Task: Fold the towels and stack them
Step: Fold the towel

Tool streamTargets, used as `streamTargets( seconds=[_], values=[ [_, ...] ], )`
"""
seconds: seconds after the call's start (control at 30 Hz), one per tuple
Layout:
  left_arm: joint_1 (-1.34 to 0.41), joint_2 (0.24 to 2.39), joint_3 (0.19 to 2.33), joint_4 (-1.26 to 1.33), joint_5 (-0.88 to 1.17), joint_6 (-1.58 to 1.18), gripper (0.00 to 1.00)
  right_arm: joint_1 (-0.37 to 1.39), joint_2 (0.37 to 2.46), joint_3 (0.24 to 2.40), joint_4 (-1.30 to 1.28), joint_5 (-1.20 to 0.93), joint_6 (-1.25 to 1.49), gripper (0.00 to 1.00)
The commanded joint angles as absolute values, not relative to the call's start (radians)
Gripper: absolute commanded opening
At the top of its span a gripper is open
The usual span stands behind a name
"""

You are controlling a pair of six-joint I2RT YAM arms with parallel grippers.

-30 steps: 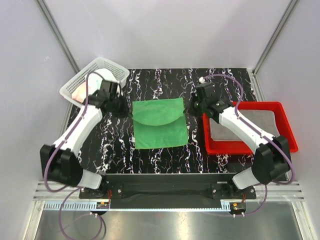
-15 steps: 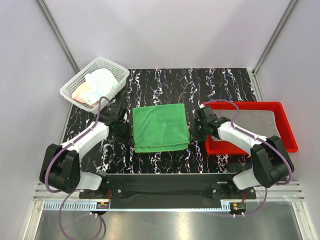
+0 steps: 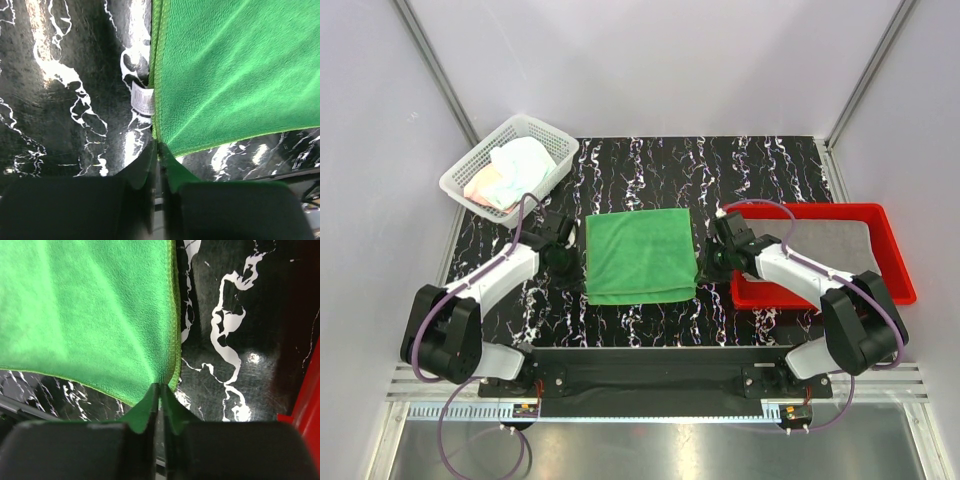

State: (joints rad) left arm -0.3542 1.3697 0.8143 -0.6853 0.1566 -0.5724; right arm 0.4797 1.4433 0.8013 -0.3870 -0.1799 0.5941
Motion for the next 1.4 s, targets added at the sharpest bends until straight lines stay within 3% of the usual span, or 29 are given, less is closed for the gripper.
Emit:
streamTargets(
  seconds=[0.0, 0.1, 0.23, 0.5, 0.83, 0.97, 1.0, 1.1, 1.23, 1.37],
  values=[
    [-0.368, 1.327, 0.799, -0.690, 0.149, -0.568, 0.19, 0.485, 1.454, 0.781, -0.388, -0.215, 0.566, 0.14],
    [-0.374, 1.293, 0.805, -0.713, 0.178, -0.563, 0.32, 0.485, 1.428, 0.759, -0.387, -0.213, 0.571, 0.25],
    [-0.374, 1.293, 0.841, -0.713, 0.259, -0.548, 0.36, 0.485, 1.414, 0.793, -0.403, -0.224, 0.581, 0.32],
    [-0.374, 1.417, 0.856, -0.563, 0.314, -0.554, 0.36, 0.492, 1.463, 0.859, -0.414, -0.239, 0.598, 0.30],
    [-0.367, 1.485, 0.822, -0.636, 0.039, -0.595, 0.30, 0.592, 1.566, 0.752, -0.353, -0.198, 0.626, 0.26],
    [-0.367, 1.381, 0.928, -0.695, 0.031, -0.597, 0.36, 0.618, 1.490, 0.770, -0.419, -0.175, 0.618, 0.27],
    [-0.361, 1.367, 0.960, -0.715, 0.025, -0.592, 0.41, 0.620, 1.474, 0.794, -0.431, -0.189, 0.594, 0.30],
    [-0.312, 1.394, 1.118, -0.709, 0.080, -0.520, 0.42, 0.618, 1.439, 0.886, -0.479, -0.238, 0.545, 0.35],
    [-0.255, 1.503, 1.300, -0.661, 0.152, -0.341, 0.48, 0.574, 1.538, 1.061, -0.543, -0.323, 0.326, 0.44],
    [-0.219, 1.682, 1.472, -0.637, 0.211, -0.158, 0.48, 0.479, 1.712, 1.308, -0.627, -0.454, 0.122, 0.44]
  ],
)
